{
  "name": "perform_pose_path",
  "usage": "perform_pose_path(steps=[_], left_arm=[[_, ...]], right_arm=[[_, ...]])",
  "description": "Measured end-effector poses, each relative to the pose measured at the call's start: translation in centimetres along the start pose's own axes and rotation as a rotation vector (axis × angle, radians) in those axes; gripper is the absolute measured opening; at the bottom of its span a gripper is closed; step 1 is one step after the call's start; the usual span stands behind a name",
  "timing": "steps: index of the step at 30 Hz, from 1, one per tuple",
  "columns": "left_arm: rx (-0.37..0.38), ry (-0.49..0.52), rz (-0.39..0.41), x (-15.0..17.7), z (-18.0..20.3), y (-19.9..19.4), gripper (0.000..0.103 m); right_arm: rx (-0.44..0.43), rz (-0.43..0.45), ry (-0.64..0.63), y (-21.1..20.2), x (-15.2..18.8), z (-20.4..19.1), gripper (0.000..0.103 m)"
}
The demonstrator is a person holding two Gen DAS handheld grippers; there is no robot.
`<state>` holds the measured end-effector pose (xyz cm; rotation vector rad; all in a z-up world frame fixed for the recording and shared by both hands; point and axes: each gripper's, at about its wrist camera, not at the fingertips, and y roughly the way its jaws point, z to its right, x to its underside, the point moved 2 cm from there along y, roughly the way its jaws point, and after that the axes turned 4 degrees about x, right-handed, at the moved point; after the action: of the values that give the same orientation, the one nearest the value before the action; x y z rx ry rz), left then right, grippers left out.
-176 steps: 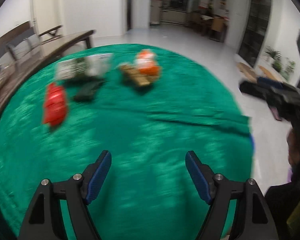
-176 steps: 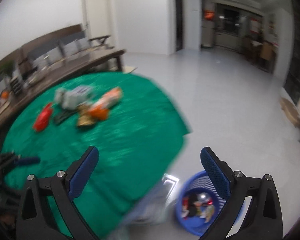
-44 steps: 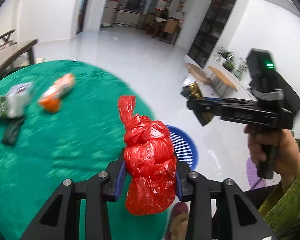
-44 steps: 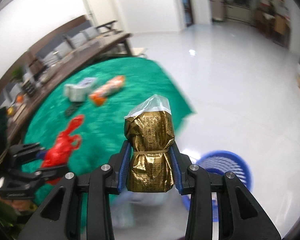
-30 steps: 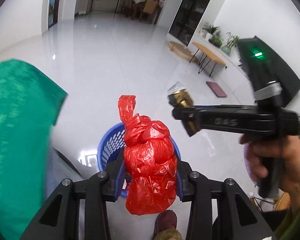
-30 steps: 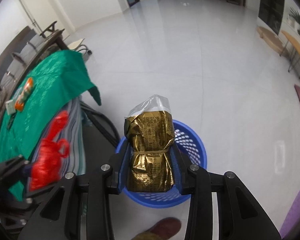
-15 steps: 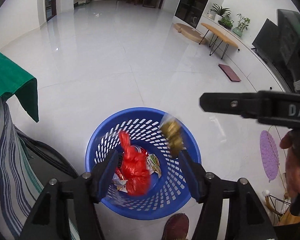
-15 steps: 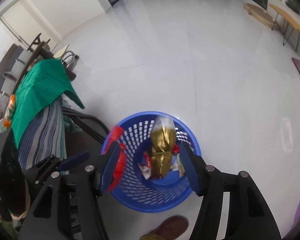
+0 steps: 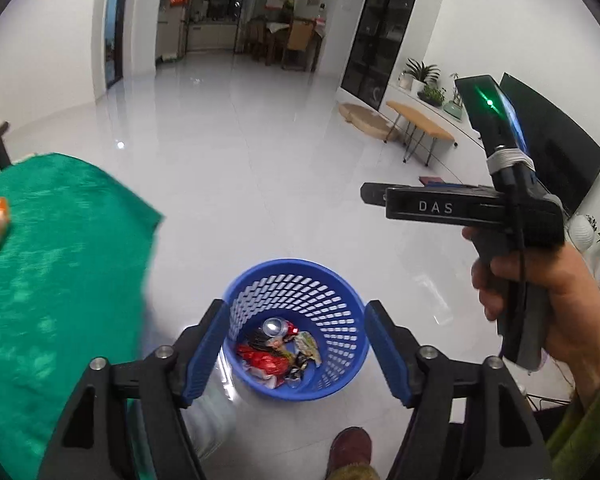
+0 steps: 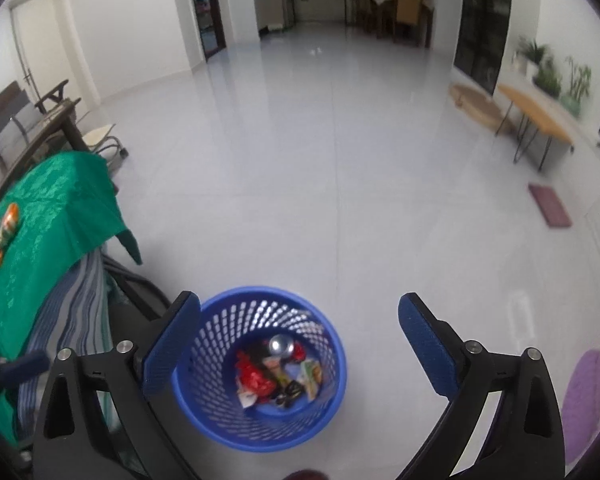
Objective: Collect trash
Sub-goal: 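Move both tools back over the remaining trash on the table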
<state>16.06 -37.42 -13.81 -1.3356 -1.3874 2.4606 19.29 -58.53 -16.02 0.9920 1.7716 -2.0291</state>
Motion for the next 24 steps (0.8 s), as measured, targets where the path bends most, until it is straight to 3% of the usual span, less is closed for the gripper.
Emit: perform_pose_path(steps=[4, 9, 16, 20, 24], left_arm=[[-0.077, -0.030, 0.011, 2.7, -3.6, -4.7, 0.074], [-0.228, -0.076, -0.018, 6.9, -9.8, -9.0, 0.074], [-0.426, -0.194, -0.018, 10.1, -19.3, -14.4, 0.074], [-0.476, -0.240, -0.022, 11.2, -24.1, -15.4, 0.074], [-0.501, -0.253, -0.019, 11.8, -26.1, -15.7, 0.074]], right_arm=[[-0.012, 0.086, -0.085, -3.2, -0.6, -3.7, 0.101], [-0.100, 0.151, -0.202, -6.3, 0.2, -12.2, 0.101], [-0.292, 0.146, -0.334, -8.9, 4.9, -24.9, 0.102], [-0.320, 0.098, -0.433, -8.3, 7.6, -30.6, 0.102], [-0.303, 0.090, -0.491, -7.6, 8.1, -34.4, 0.102]])
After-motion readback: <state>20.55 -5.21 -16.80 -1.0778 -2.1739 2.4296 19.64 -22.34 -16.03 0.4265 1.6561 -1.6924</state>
